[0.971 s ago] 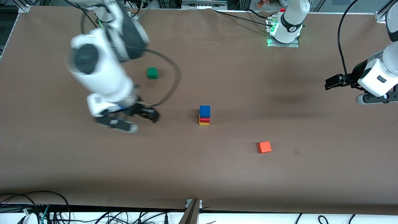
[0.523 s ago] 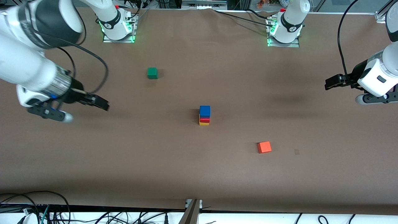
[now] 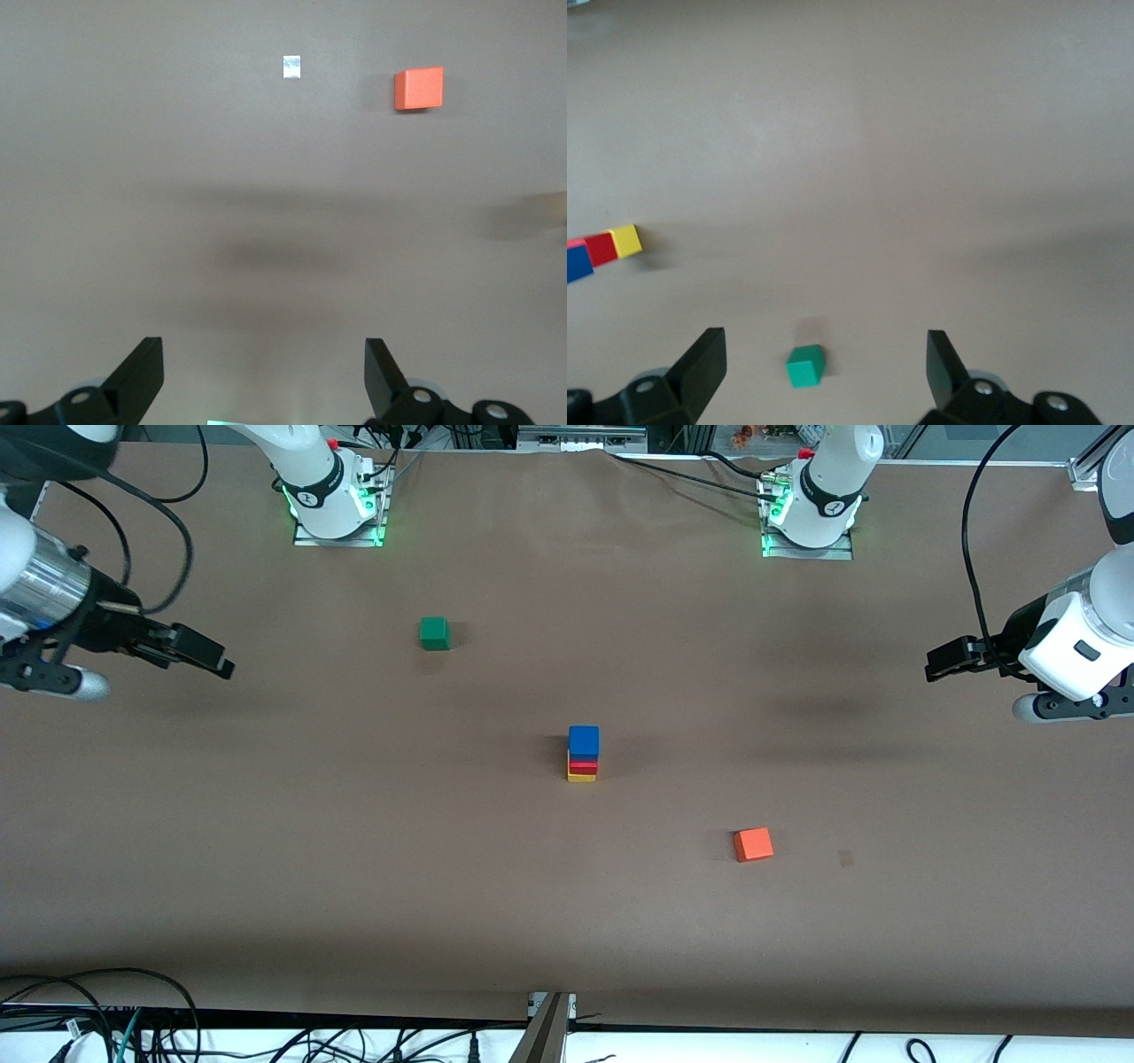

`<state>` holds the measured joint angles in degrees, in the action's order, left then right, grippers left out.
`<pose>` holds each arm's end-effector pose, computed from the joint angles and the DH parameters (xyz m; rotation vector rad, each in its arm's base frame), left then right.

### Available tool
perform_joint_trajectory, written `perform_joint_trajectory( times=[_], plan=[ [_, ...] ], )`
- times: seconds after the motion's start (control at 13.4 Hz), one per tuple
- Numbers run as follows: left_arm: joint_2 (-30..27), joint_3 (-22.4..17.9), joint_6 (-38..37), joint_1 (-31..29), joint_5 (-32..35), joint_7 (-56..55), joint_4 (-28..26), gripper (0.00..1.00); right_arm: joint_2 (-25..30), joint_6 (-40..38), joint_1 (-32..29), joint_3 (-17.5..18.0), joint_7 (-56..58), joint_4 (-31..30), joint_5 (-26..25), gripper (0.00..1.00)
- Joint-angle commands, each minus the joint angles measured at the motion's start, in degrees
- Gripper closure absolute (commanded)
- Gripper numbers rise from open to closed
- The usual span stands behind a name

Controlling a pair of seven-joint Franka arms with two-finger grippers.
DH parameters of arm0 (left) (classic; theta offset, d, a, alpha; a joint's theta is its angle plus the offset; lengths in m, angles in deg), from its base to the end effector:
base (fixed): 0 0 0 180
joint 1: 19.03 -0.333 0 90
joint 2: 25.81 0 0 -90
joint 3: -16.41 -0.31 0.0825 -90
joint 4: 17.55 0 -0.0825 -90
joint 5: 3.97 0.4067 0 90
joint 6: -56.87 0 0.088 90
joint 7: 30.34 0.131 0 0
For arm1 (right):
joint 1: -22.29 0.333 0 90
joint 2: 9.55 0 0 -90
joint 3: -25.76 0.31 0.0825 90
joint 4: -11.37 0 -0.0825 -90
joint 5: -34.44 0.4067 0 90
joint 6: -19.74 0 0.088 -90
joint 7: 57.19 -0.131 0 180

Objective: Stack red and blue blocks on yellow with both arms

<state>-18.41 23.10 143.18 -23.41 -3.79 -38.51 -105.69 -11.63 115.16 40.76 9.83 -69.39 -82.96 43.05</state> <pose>0.5999 -0.0202 0.5297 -3.1246 -0.1595 0.2518 0.5912 0.0467 0.5459 -2.9921 0.2759 0.0505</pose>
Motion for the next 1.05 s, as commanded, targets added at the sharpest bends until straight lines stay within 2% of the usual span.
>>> perform_joint_trajectory(
  times=[0.0,0.22,0.6,0.97],
  plan=[
    [-0.9,0.0,0.4,-0.4,-1.1,1.3,-0.7,0.0,2.2,-1.4,-2.4,1.6,2.9,-1.6,-2.4,0.0],
    [-0.9,0.0,0.4,-0.4,-1.1,1.4,-0.7,0.0,2.7,-1.6,-6.8,6.2,4.4,-1.7,-4.6,0.0],
    [-0.9,0.0,0.4,-0.4,-1.1,1.3,-0.7,0.0,1.5,-1.6,-7.9,6.2,10.9,-0.4,-5.7,0.0],
    [-0.8,0.0,0.4,-0.4,-1.1,1.4,-0.7,0.0,1.0,-1.8,-7.7,6.2,11.2,0.0,-6.4,0.0]
  ],
)
